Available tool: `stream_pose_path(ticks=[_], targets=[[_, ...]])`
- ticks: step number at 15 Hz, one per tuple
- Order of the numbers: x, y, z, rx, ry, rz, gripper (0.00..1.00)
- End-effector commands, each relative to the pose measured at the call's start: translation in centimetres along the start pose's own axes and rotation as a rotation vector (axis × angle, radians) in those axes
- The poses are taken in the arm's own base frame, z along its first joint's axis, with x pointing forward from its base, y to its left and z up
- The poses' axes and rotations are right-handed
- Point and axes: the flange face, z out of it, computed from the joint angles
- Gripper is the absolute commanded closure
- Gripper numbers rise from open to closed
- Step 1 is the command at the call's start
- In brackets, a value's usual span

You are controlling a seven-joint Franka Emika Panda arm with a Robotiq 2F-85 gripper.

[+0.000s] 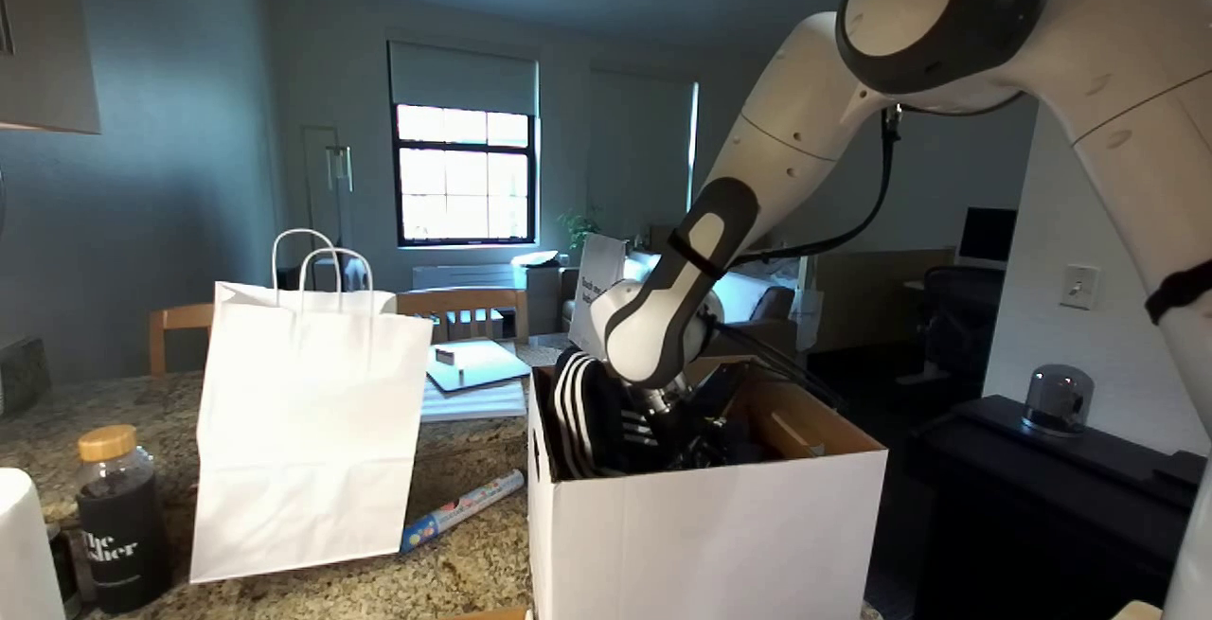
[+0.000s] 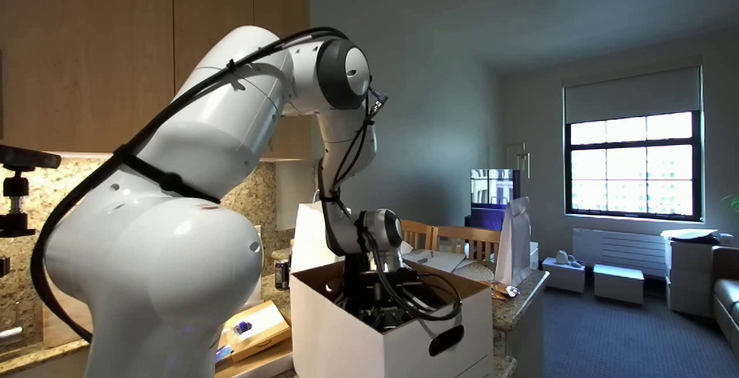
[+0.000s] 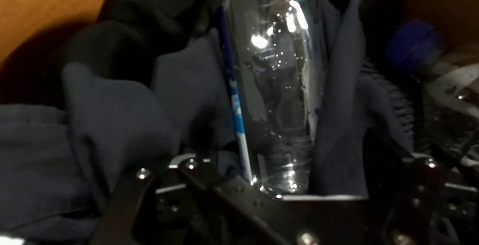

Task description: Remove three bottles from the box

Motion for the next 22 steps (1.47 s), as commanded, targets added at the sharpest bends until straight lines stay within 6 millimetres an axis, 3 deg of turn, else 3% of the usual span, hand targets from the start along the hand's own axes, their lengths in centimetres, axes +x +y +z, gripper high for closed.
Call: stream_pose_path(ticks=[1, 7, 8, 9, 14, 17, 22], targets=[[0.7, -0.1, 2.3, 0.041, -0.067, 0.016, 0.00], [2.1, 0.0, 5.3, 0.013, -0.158, 0.026, 0.00], [2.3, 0.2, 5.5, 0.002, -0.168, 0.034, 0.25], [2.4, 0.3, 5.7, -0.004, -0.175, 0.040, 0.26], [2.7, 0.5, 5.3, -0.016, -0.196, 0.069, 0.56], [2.7, 0.4, 5.1, -0.013, -0.199, 0.084, 0.62], [2.7, 0.3, 4.7, -0.012, -0.191, 0.114, 0.62]])
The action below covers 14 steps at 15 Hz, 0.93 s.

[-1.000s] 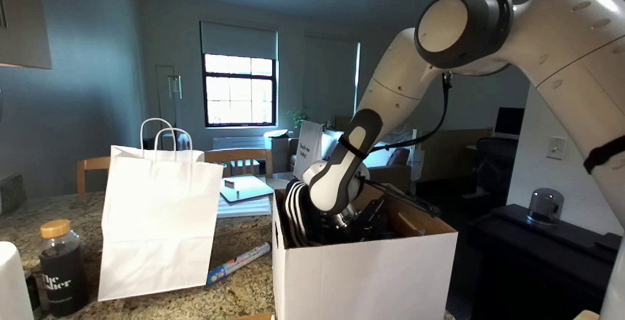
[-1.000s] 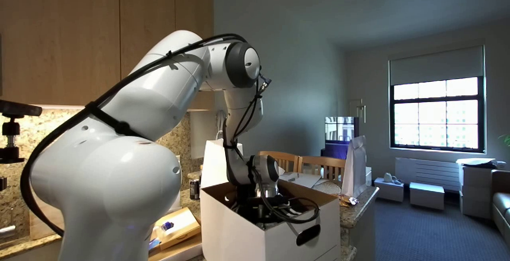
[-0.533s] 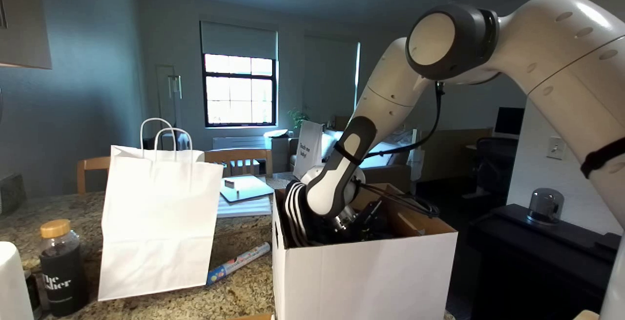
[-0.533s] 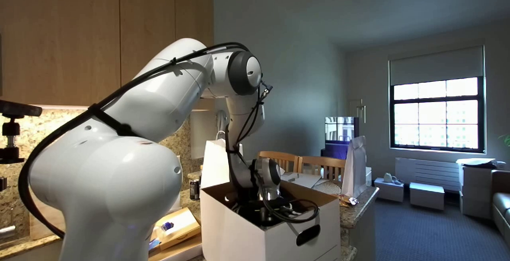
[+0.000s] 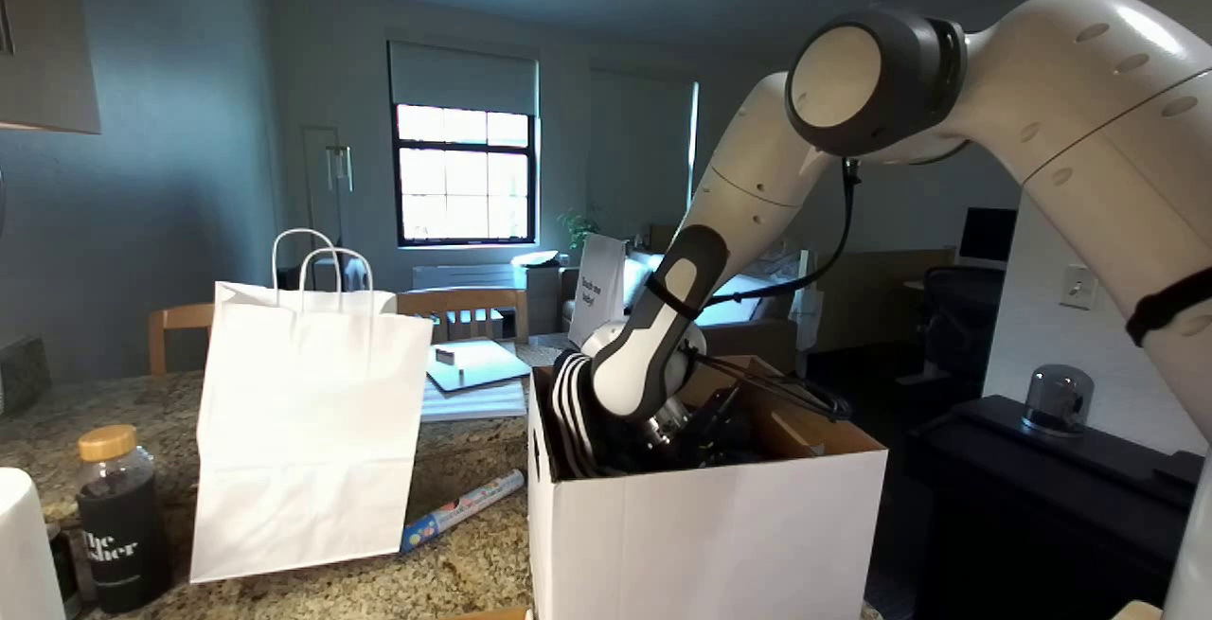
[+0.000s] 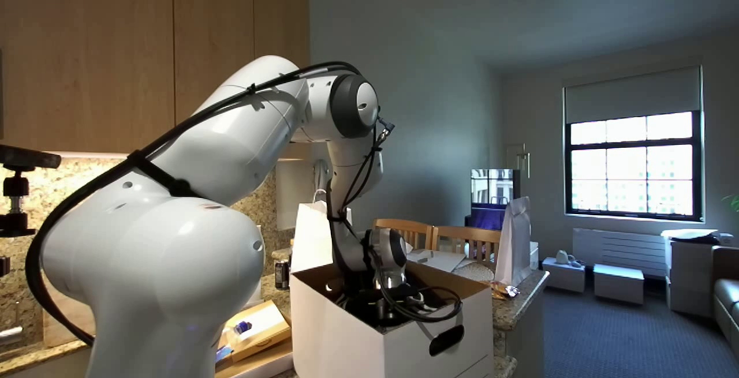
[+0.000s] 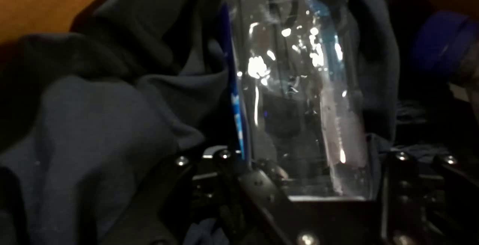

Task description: Remove three bottles from the box

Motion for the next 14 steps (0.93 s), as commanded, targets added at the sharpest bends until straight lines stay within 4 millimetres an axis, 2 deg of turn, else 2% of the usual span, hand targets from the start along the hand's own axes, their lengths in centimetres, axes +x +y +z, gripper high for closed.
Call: stream_pose_path(ticks=[1, 8, 14], targets=[[-0.2, -0.1, -0.1, -0.010, -0.008, 0.045, 0.62], [-3.7, -0.8, -5.1, -0.009, 0.113, 0.124, 0.62], [-6.2, -2.7, -11.7, 0.004, 0.226, 0.150, 0.62]])
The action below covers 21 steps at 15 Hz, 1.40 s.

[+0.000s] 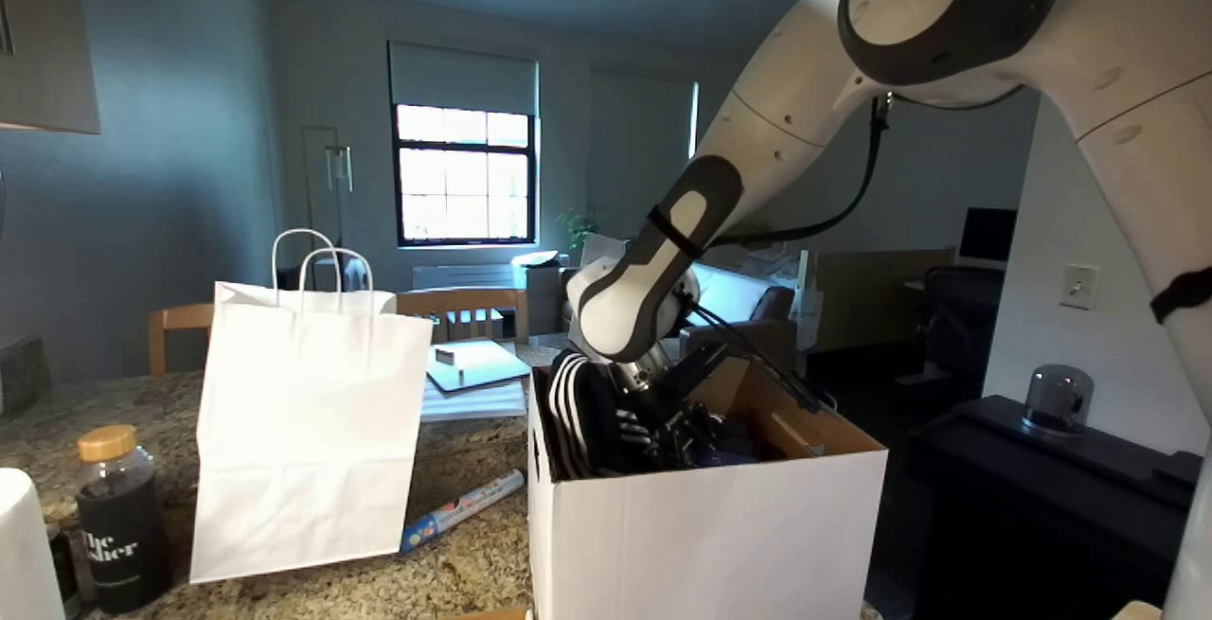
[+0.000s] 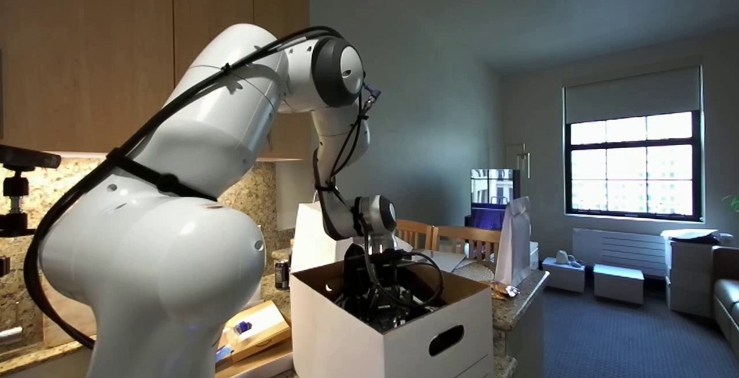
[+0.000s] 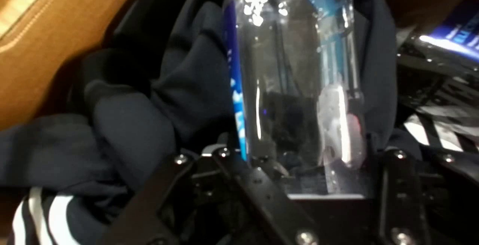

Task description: Remove three bottles from the box

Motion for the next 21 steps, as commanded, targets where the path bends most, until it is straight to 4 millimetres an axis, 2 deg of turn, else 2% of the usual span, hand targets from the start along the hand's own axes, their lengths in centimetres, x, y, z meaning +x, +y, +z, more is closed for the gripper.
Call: stream_pose_path(ticks=[1, 5, 8, 12, 16, 21], targets=[[-2.3, -1.6, -4.6, 0.011, 0.076, 0.024, 0.62], [-2.9, -2.8, -8.3, 0.008, 0.106, 0.036, 0.62], [-3.9, -2.8, -10.8, 0.012, 0.136, 0.068, 0.62], [-6.6, -1.4, -14.3, 0.014, 0.232, 0.084, 0.62], [-9.6, 1.1, -18.0, 0.019, 0.319, 0.118, 0.62], [-12.6, 3.0, -21.7, 0.021, 0.399, 0.150, 0.62]])
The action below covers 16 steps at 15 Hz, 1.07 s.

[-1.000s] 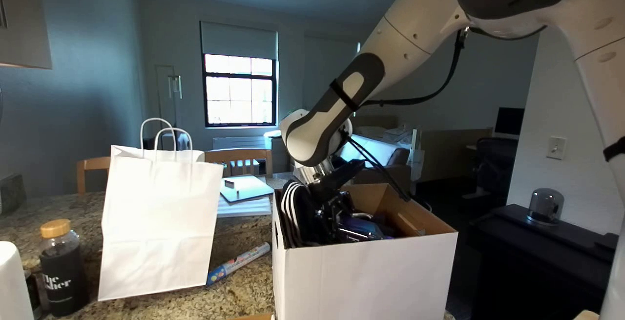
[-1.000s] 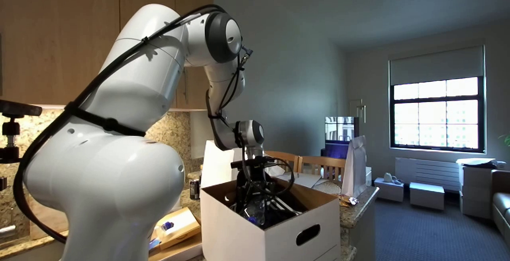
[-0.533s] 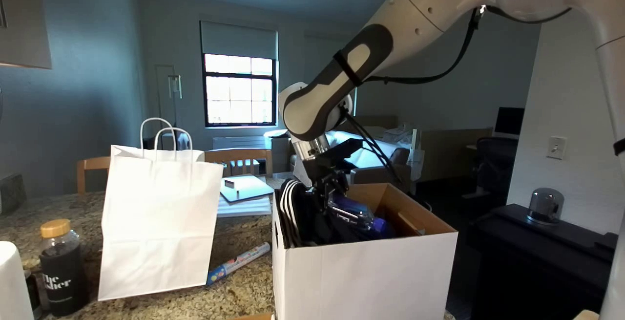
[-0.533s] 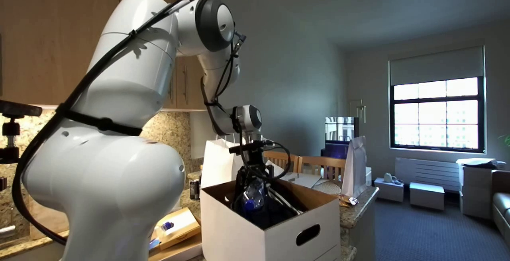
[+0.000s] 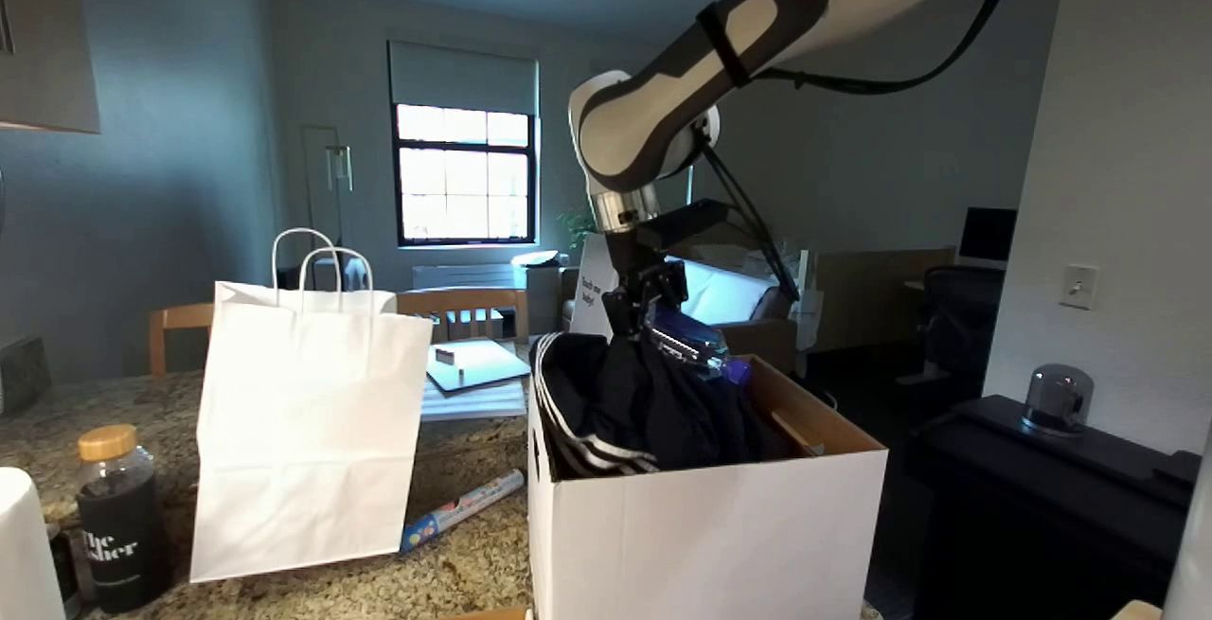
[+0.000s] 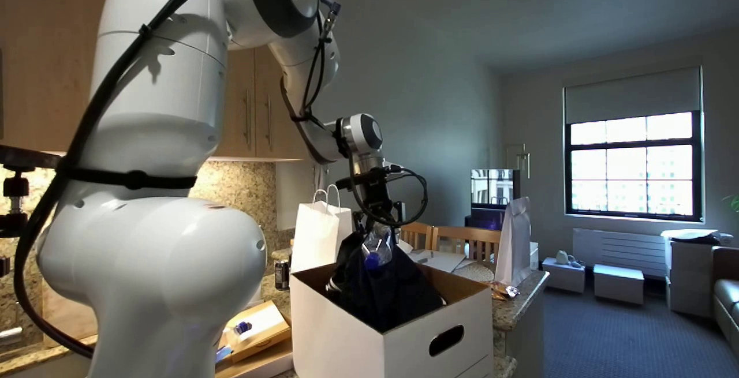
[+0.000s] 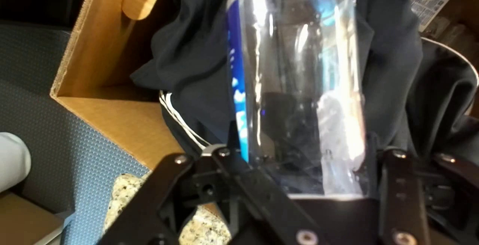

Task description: Remove three bottles from the box

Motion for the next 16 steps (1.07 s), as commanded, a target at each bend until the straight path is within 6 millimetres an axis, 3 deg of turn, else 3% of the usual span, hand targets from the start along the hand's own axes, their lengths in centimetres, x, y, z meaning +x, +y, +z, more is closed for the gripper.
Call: stream_pose_path(ticks=[1, 4, 8, 9, 10, 16], targets=[[-2.2, 1.3, -3.7, 0.019, 0.061, 0.014, 0.62], [-2.8, 1.5, -5.7, 0.030, 0.089, 0.019, 0.62], [-3.1, 1.5, -6.4, 0.044, 0.104, 0.028, 0.62], [-3.1, 1.5, -6.4, 0.045, 0.102, 0.030, 0.12], [-3.0, 1.6, -6.3, 0.039, 0.097, 0.038, 0.61], [-3.0, 1.5, -6.1, 0.034, 0.090, 0.037, 0.65]])
